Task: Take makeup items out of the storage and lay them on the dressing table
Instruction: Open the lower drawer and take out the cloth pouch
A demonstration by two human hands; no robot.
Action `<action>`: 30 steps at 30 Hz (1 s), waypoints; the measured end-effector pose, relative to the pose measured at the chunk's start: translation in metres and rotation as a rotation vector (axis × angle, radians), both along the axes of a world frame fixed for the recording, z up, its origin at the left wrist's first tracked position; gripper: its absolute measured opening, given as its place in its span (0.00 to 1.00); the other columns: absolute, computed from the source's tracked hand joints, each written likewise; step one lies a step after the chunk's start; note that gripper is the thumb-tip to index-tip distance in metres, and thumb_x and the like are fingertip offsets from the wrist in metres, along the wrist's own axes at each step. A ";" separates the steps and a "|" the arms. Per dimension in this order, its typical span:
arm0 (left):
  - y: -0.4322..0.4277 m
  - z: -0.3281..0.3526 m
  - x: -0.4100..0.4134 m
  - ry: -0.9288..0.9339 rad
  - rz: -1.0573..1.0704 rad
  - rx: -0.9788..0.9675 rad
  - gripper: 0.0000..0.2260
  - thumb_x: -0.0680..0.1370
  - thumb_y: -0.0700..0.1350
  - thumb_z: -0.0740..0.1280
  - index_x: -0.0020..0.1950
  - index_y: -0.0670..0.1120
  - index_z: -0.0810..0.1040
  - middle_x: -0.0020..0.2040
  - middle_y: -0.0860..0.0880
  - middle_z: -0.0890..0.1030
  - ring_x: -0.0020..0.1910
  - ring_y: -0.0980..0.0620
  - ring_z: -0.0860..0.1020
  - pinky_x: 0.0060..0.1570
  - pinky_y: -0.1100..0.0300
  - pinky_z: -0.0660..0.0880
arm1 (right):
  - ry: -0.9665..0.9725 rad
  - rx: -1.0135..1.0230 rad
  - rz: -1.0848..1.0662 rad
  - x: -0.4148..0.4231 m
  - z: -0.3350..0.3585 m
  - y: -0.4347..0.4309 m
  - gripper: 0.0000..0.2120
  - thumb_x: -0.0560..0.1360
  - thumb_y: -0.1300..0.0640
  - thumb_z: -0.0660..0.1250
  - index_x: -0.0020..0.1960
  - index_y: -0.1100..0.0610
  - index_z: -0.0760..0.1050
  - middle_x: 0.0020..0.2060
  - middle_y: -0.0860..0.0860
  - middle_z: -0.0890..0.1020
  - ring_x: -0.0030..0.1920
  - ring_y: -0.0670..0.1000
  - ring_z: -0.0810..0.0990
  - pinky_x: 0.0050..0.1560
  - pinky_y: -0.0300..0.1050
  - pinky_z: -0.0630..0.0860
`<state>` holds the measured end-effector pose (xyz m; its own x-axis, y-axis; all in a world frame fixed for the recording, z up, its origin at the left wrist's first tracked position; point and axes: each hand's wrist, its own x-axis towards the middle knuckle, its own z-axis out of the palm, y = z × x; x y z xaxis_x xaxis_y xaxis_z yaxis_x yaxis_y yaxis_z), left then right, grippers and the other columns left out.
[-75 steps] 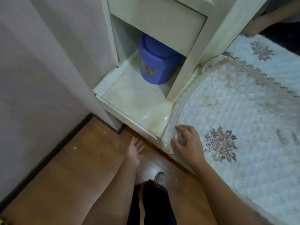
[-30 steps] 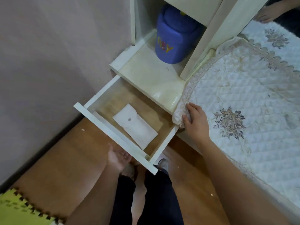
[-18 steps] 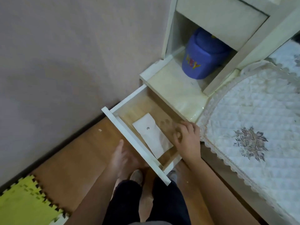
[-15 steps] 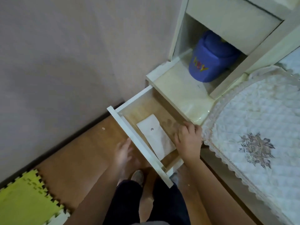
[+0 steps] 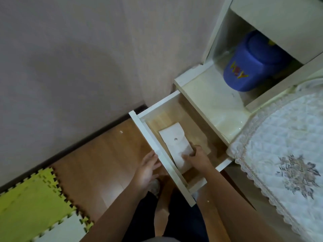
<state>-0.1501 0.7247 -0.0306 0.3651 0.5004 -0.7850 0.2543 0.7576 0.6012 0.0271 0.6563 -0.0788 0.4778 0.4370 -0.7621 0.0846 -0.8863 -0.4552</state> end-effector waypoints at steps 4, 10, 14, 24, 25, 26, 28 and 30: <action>0.002 0.002 -0.001 -0.011 -0.033 0.005 0.17 0.78 0.50 0.59 0.67 0.51 0.68 0.61 0.50 0.75 0.59 0.51 0.75 0.45 0.60 0.72 | -0.103 -0.108 0.073 -0.001 -0.009 0.000 0.37 0.68 0.43 0.68 0.70 0.57 0.58 0.68 0.58 0.63 0.68 0.59 0.64 0.67 0.57 0.67; 0.008 -0.001 -0.008 -0.041 -0.077 -0.037 0.07 0.79 0.50 0.58 0.54 0.57 0.72 0.54 0.56 0.76 0.55 0.55 0.76 0.55 0.54 0.71 | 0.054 0.059 -0.100 0.003 -0.005 -0.001 0.26 0.71 0.51 0.67 0.66 0.57 0.64 0.62 0.56 0.72 0.62 0.57 0.71 0.61 0.52 0.71; 0.009 -0.003 -0.010 -0.108 -0.052 -0.092 0.11 0.78 0.51 0.56 0.59 0.56 0.70 0.56 0.56 0.76 0.57 0.53 0.75 0.53 0.54 0.71 | 0.016 0.111 0.004 -0.003 0.000 -0.005 0.18 0.74 0.56 0.64 0.63 0.55 0.68 0.56 0.52 0.75 0.55 0.52 0.73 0.55 0.46 0.72; 0.014 0.000 0.002 -0.162 0.036 -0.207 0.20 0.79 0.52 0.54 0.70 0.48 0.64 0.67 0.46 0.71 0.62 0.44 0.71 0.61 0.49 0.65 | -0.160 0.359 -0.287 -0.013 0.048 -0.026 0.08 0.74 0.60 0.64 0.53 0.57 0.74 0.47 0.50 0.77 0.49 0.50 0.77 0.45 0.41 0.73; 0.016 0.001 0.006 -0.169 0.030 -0.213 0.20 0.79 0.53 0.53 0.70 0.48 0.64 0.68 0.46 0.70 0.62 0.44 0.71 0.62 0.48 0.65 | -0.184 0.403 -0.327 -0.011 0.056 -0.032 0.07 0.74 0.60 0.64 0.52 0.57 0.74 0.46 0.50 0.78 0.47 0.50 0.76 0.42 0.39 0.73; 0.017 0.001 0.011 -0.176 0.023 -0.213 0.20 0.79 0.52 0.54 0.70 0.48 0.64 0.68 0.46 0.70 0.62 0.44 0.71 0.62 0.47 0.64 | -0.211 0.446 -0.368 -0.009 0.063 -0.038 0.07 0.73 0.60 0.64 0.51 0.57 0.74 0.46 0.50 0.78 0.46 0.49 0.76 0.41 0.38 0.72; 0.017 0.002 0.023 -0.197 0.005 -0.206 0.20 0.79 0.52 0.54 0.69 0.48 0.65 0.68 0.46 0.71 0.62 0.44 0.71 0.64 0.46 0.64 | -0.261 0.521 -0.458 -0.006 0.075 -0.050 0.07 0.73 0.60 0.65 0.51 0.56 0.75 0.46 0.50 0.79 0.47 0.49 0.77 0.41 0.38 0.72; 0.017 -0.001 0.034 -0.229 0.005 -0.210 0.19 0.78 0.52 0.54 0.68 0.49 0.66 0.68 0.46 0.70 0.63 0.44 0.71 0.65 0.45 0.63 | -0.286 0.594 -0.568 -0.004 0.085 -0.059 0.06 0.73 0.61 0.65 0.49 0.55 0.75 0.44 0.48 0.80 0.47 0.50 0.77 0.42 0.39 0.73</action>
